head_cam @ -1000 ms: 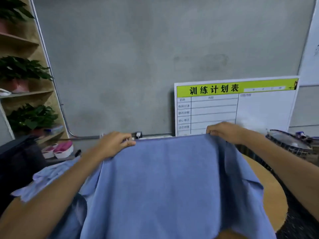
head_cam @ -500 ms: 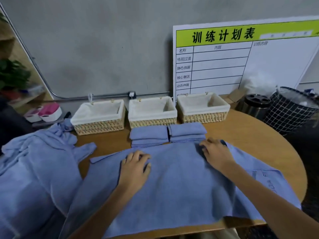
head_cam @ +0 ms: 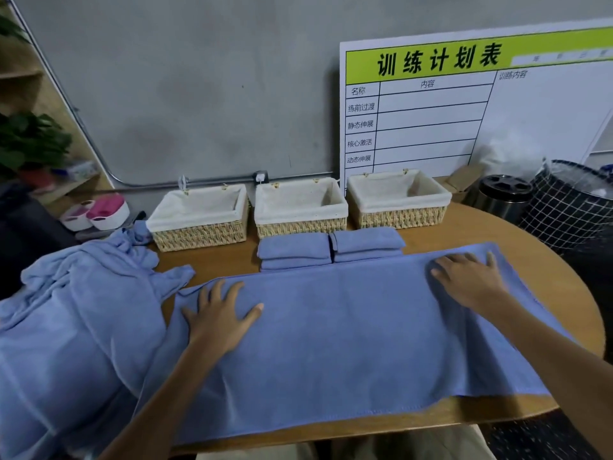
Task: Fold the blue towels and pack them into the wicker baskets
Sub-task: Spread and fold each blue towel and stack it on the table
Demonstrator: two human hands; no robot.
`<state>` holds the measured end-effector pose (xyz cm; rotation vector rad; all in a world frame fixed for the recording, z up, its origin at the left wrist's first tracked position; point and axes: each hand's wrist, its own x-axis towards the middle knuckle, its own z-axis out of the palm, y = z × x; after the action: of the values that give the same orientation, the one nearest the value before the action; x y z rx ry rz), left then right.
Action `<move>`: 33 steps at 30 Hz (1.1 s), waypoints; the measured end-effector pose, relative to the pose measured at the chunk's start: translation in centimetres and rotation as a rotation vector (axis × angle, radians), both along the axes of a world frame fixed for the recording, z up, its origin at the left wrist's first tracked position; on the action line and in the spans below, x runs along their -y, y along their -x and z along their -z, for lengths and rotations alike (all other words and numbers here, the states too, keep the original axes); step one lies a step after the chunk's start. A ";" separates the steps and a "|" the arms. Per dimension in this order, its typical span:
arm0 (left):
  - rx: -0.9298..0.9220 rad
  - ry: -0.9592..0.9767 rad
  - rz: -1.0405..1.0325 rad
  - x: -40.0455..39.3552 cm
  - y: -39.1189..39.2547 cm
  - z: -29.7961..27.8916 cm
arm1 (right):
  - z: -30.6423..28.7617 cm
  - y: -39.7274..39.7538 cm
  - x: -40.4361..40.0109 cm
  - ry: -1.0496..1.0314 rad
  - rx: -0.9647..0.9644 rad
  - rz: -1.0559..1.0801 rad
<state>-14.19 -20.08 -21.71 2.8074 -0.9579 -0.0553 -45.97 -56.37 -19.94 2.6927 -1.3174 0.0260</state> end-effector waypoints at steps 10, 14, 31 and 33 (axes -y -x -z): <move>0.013 -0.035 -0.056 0.2 0.8 -0.2 | 1.6 1.8 1.1 -0.249 0.195 0.026; -0.007 -0.106 -0.069 0.5 0.0 -0.1 | 1.8 2.1 1.7 -0.234 0.191 0.027; 0.152 0.241 0.048 0.3 1.1 0.4 | 1.6 2.4 1.8 -0.267 0.180 0.042; 0.125 0.168 0.054 0.4 0.8 0.8 | 1.6 2.6 1.9 -0.263 0.179 0.038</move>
<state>-15.02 -20.48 -22.54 2.6569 -1.0149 0.1875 -48.58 -58.23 -21.52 2.9412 -1.5204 0.0976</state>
